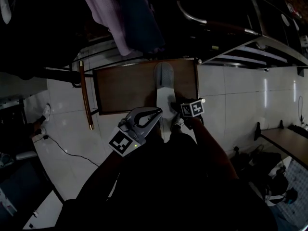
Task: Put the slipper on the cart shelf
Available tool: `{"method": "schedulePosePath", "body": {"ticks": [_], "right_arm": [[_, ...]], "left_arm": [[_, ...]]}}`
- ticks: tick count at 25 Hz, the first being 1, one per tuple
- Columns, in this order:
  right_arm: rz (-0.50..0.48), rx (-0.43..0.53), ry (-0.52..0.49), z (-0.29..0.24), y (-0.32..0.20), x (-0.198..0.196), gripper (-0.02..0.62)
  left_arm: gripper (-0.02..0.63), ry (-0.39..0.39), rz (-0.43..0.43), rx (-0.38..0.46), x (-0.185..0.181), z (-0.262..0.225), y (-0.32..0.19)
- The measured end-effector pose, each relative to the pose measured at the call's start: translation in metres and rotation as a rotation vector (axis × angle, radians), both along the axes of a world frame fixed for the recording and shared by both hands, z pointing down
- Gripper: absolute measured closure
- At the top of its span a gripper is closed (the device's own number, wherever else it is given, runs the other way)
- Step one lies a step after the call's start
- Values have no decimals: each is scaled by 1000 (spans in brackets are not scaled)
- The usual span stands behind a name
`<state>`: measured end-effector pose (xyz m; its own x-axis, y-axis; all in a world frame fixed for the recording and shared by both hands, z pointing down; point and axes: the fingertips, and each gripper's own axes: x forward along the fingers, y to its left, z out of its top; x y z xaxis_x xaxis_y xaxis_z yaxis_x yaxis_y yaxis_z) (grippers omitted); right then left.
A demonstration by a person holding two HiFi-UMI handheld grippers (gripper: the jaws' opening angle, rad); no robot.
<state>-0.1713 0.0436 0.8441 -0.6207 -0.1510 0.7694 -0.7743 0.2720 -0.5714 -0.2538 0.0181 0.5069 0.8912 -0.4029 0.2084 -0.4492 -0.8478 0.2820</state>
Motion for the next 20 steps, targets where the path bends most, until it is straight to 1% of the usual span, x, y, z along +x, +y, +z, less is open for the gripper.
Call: {"method": "schedulePosePath", "body": {"ticks": [2, 7, 8, 9, 10, 12, 16, 20], "right_arm": [[7, -35, -22, 6, 3, -3, 385], [21, -125, -138, 10, 8, -21, 388], [27, -137, -163, 10, 8, -25, 398], [41, -152, -192, 9, 8, -28, 425], [62, -170, -223, 7, 8, -30, 465], [101, -194, -284, 2, 7, -34, 504], [128, -160, -366, -20, 5, -33, 527], [123, -86, -405, -54, 4, -23, 535]], "left_arm": [[594, -11, -2, -4, -4, 3, -1], [594, -24, -21, -12, -11, 8, 1], [594, -29, -23, -14, -11, 9, 1], [594, -31, -25, -14, -11, 9, 2], [594, -33, -28, -14, -12, 9, 2], [594, -34, -36, -14, -14, 9, 4], [594, -40, -50, -17, -15, 10, 8], [595, -29, -54, -2, -9, 2, 8]]}}
